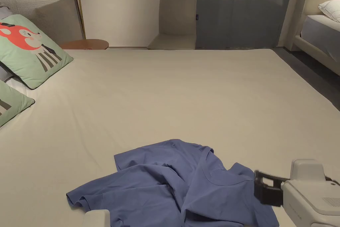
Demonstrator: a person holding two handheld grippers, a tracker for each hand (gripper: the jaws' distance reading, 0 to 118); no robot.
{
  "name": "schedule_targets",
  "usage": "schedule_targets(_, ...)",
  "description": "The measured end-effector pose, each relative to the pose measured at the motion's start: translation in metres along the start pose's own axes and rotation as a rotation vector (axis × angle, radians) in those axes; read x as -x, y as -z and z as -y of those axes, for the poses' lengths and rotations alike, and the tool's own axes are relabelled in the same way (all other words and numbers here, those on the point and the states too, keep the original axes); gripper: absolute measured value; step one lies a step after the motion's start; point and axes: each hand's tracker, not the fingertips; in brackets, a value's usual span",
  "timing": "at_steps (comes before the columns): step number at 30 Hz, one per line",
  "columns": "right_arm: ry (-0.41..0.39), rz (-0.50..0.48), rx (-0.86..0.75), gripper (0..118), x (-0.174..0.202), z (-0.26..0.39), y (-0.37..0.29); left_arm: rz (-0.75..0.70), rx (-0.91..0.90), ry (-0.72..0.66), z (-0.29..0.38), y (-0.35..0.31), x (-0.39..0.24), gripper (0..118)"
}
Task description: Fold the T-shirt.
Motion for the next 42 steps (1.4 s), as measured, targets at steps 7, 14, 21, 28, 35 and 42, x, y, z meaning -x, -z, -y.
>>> schedule_targets(7,0.013,0.006,0.333,115,-0.002,0.047,0.045,0.003,-0.03,0.008,0.001,-0.011,-0.004,8)
schedule_targets(14,-0.01,-0.129,0.285,7,0.009,0.039,0.028,0.007,-0.042,0.0,0.0,-0.018,-0.006,8)
schedule_targets(21,0.007,-0.13,0.037,8,-0.004,-0.005,-0.015,0.046,-0.154,0.002,-0.035,-0.05,-0.005,7)
schedule_targets(28,0.075,-0.144,-0.278,8,-0.024,-0.079,-0.082,0.063,-0.362,0.06,-0.102,-0.108,-0.008,7)
schedule_targets(35,0.123,-0.174,-0.536,8,-0.033,-0.146,-0.144,0.093,-0.571,0.089,-0.175,-0.181,-0.012,7)
schedule_targets(42,0.157,-0.176,-0.646,8,-0.042,-0.204,-0.172,0.132,-0.668,0.103,-0.244,-0.222,-0.015,7)
